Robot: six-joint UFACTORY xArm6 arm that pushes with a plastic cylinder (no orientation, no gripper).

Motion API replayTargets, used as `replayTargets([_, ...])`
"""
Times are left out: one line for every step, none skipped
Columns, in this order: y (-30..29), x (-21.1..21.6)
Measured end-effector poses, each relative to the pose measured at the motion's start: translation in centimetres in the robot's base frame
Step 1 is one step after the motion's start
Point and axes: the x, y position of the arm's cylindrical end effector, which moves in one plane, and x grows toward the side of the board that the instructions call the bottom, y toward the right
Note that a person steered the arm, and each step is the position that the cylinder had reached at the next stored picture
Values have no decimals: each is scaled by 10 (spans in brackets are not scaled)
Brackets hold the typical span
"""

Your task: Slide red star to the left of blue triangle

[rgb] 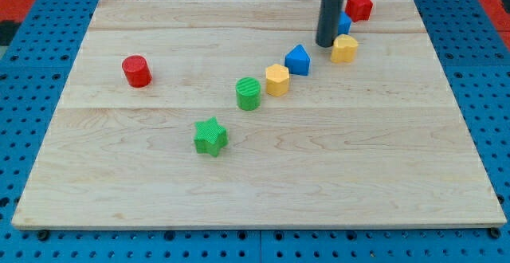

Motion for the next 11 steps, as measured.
replayTargets([38, 0])
replayTargets([79, -10])
replayTargets([96, -63])
replayTargets([98, -118])
replayTargets([82, -119])
replayTargets([58, -106])
replayTargets([29, -89])
replayTargets([45, -82])
replayTargets([84, -81])
replayTargets([86, -62])
replayTargets([59, -43])
